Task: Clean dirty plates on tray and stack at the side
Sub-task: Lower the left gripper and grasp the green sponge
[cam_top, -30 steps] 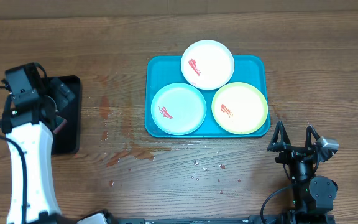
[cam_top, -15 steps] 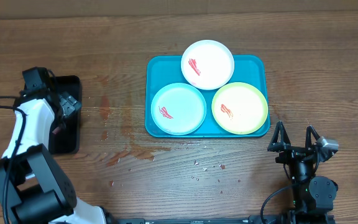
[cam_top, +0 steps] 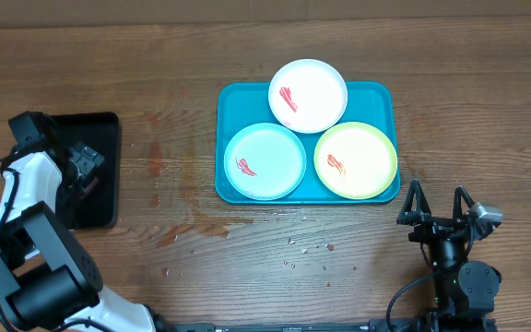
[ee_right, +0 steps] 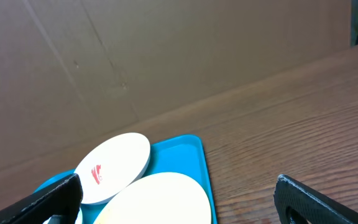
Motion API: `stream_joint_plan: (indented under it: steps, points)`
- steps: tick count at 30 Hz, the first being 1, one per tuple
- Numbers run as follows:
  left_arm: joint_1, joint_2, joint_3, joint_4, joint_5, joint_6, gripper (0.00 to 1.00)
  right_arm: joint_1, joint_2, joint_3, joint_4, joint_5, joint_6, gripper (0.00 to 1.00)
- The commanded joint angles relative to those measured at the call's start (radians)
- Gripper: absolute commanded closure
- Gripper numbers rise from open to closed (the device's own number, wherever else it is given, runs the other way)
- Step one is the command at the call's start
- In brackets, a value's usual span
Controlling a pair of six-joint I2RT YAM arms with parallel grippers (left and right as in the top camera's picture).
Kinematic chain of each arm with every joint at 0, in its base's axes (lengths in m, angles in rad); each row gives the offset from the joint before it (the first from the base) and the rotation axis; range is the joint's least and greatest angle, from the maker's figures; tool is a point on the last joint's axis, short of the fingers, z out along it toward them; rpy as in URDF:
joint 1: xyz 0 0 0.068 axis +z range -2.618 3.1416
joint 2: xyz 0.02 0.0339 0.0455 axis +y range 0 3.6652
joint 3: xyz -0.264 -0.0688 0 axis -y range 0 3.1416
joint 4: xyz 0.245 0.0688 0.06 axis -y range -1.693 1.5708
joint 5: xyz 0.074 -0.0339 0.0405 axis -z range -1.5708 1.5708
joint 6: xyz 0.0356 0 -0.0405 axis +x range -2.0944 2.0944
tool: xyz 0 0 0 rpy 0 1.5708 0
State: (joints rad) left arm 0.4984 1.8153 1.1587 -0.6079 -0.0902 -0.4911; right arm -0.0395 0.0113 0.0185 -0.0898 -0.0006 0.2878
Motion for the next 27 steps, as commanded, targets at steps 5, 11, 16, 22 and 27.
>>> stream_joint_plan:
  steps: [5, 11, 16, 22, 27]
  points:
    - [0.003, 0.069, 0.017, 0.035, 0.039, 0.055, 0.05, -0.006, -0.005, -0.011, 0.006, -0.003, 0.000, 0.00]
    - [0.003, 0.077, 0.016, 0.037, 0.027, 0.069, 0.32, -0.006, -0.005, -0.011, 0.006, -0.003, 0.000, 0.00]
    - [0.003, 0.099, 0.014, 0.033, 0.028, 0.069, 0.36, -0.006, -0.005, -0.011, 0.006, -0.003, 0.000, 0.00]
    - [0.005, 0.145, 0.014, 0.018, 0.026, 0.070, 0.54, -0.006, -0.005, -0.011, 0.006, -0.003, 0.000, 0.00]
    - [0.005, 0.148, 0.015, 0.012, -0.038, 0.071, 0.96, -0.006, -0.005, -0.011, 0.006, -0.003, 0.000, 0.00]
